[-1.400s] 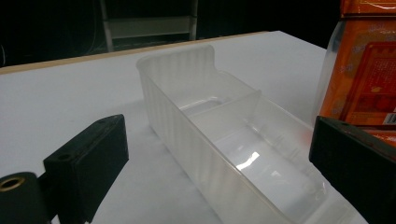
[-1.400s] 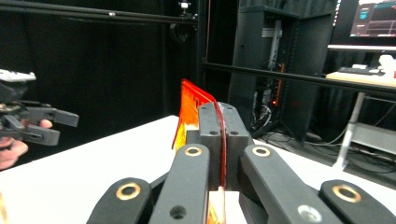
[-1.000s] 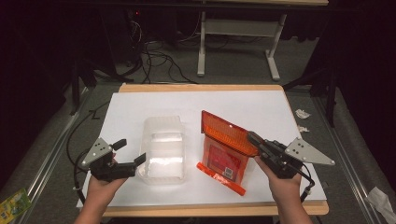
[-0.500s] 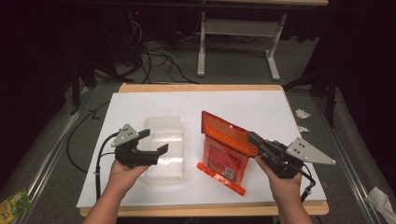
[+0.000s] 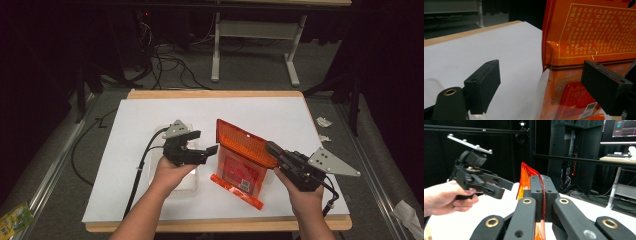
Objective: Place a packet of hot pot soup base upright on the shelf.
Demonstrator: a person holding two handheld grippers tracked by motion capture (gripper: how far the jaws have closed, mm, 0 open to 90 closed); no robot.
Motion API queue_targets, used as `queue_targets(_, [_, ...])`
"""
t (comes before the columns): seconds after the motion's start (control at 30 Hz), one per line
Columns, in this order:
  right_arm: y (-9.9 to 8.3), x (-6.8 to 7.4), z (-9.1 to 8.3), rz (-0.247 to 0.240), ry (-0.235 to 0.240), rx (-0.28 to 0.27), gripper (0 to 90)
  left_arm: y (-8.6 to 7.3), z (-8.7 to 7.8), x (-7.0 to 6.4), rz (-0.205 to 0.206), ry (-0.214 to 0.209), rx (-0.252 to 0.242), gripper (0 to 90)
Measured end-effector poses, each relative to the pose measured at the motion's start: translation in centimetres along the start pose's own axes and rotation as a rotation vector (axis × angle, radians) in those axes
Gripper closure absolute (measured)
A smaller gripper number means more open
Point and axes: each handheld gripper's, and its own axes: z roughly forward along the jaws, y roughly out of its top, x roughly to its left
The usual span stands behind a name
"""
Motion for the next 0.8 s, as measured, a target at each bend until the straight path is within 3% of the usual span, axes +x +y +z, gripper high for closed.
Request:
queue_targets(0.23, [0.0, 0.1, 0.0, 0.006, 0.009, -0.003, 90.0, 0.9, 2.4, -1.2, 0.001, -0.083, 0.009, 21.5])
queue_targets(0.37, [-0.1, 0.2, -0.1, 0.009, 0.006, -0.004, 90.0, 1.0, 2.8, -1.6, 0.001, -0.113, -0.009, 30.0])
queue_targets(0.57, [-0.5, -0.3, -0.4, 0.032, -0.018, -0.002, 90.0, 0.7, 2.6, -1.9, 0.026, -0.072, -0.028, 49.0])
queue_targets(0.77, [-0.9, -0.6, -0.6, 0.033, -0.033, 0.005, 90.0, 0.3, 2.3, -2.2, 0.06, -0.042, -0.043, 80.9])
queue_targets(0.8, [-0.9, -0.5, -0.7, 0.037, -0.04, 0.013, 90.0, 0.2, 2.3, -2.4, 0.074, -0.04, -0.042, 80.9])
